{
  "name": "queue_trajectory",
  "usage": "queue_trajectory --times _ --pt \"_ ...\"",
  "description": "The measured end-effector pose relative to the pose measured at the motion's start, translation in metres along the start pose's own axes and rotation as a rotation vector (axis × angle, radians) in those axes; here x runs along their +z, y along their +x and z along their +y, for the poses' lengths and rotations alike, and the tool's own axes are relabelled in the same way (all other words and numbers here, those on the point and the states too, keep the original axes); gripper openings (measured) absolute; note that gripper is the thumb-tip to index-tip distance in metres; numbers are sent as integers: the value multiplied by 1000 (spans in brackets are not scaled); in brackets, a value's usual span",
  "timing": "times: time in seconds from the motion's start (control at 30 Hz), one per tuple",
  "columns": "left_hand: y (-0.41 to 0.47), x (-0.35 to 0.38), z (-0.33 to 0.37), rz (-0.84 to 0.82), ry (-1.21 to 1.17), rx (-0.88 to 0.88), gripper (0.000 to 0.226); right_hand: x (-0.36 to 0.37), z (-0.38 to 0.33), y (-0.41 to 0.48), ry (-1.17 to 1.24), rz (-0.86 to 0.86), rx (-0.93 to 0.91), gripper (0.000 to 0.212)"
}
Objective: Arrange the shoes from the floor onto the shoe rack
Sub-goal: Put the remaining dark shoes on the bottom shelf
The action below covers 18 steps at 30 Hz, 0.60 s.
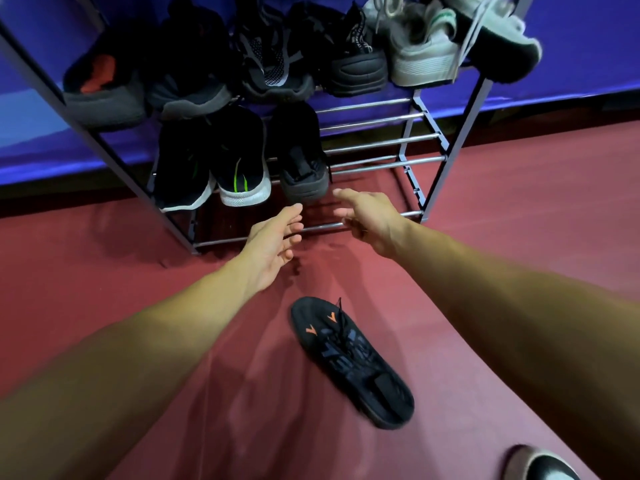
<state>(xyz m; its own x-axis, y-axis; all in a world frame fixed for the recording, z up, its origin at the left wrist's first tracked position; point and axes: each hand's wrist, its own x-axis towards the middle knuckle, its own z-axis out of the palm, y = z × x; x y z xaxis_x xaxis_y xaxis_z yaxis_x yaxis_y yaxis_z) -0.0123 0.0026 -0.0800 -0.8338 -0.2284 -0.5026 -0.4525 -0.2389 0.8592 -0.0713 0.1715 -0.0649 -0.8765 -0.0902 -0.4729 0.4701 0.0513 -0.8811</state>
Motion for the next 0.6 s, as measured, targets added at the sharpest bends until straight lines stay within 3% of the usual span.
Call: queue_trajectory --times 0.37,0.6 --pt "-38 -21 -57 10 219 -84 33 -21 66 -38 -156 -34 92 31" --pt "-50 -47 -95 31 334 -142 41 -22 111 -48 -273 -69 172 35"
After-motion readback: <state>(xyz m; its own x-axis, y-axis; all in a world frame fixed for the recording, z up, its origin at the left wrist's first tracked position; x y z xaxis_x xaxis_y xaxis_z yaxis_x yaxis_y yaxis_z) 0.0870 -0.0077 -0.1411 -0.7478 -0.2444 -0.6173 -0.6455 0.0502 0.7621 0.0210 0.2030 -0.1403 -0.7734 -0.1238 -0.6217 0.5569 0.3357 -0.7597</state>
